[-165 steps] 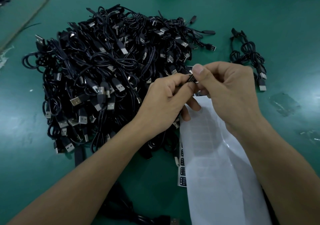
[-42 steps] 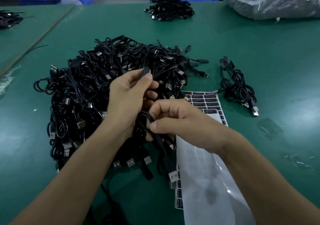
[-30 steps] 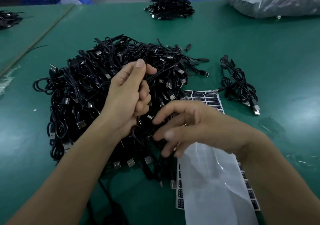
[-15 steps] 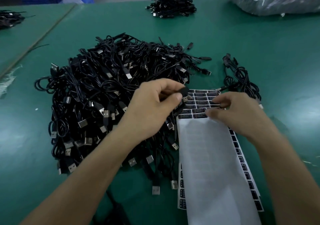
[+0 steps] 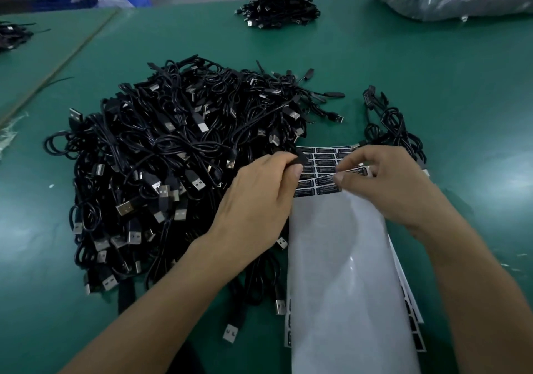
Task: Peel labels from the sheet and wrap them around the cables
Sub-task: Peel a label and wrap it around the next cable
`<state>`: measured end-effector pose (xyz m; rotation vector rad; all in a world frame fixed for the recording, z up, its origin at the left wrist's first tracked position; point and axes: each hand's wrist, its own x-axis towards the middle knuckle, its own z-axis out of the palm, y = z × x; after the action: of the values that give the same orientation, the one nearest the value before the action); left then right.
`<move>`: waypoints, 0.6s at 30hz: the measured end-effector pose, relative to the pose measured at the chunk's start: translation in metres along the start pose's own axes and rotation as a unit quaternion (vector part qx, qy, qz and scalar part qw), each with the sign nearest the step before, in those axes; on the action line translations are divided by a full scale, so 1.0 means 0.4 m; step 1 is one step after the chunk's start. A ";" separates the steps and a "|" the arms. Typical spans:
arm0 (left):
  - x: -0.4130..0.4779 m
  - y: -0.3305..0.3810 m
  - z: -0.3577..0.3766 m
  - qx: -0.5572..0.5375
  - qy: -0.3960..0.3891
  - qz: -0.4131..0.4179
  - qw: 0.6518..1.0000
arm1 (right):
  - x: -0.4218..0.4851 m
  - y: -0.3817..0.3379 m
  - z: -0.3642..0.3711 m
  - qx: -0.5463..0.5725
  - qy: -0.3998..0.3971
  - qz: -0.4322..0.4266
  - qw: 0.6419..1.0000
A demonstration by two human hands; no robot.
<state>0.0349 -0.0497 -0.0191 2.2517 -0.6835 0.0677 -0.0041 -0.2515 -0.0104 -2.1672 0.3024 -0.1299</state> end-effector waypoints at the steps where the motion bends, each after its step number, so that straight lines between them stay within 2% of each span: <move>1: 0.001 0.004 0.004 0.004 -0.003 -0.004 1.000 | 0.001 0.001 0.000 0.037 0.003 0.010 0.999; 4: 0.005 0.027 0.014 0.017 -0.006 -0.023 1.000 | 0.002 -0.009 0.007 0.132 0.000 0.038 0.991; 7: 0.013 0.048 0.025 0.053 -0.019 -0.032 0.998 | -0.002 -0.021 0.024 0.174 -0.010 0.051 0.983; 11: 0.017 0.060 0.028 0.044 -0.035 -0.036 0.998 | -0.006 -0.032 0.044 0.196 -0.009 0.087 0.977; 18: 0.015 0.059 0.034 0.005 -0.008 -0.061 0.998 | -0.005 -0.032 0.050 0.196 0.024 0.118 0.973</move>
<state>0.0263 -0.0749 -0.0114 2.3012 -0.5537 -0.0062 0.0002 -0.2280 -0.0114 -1.7244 0.5153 -0.0983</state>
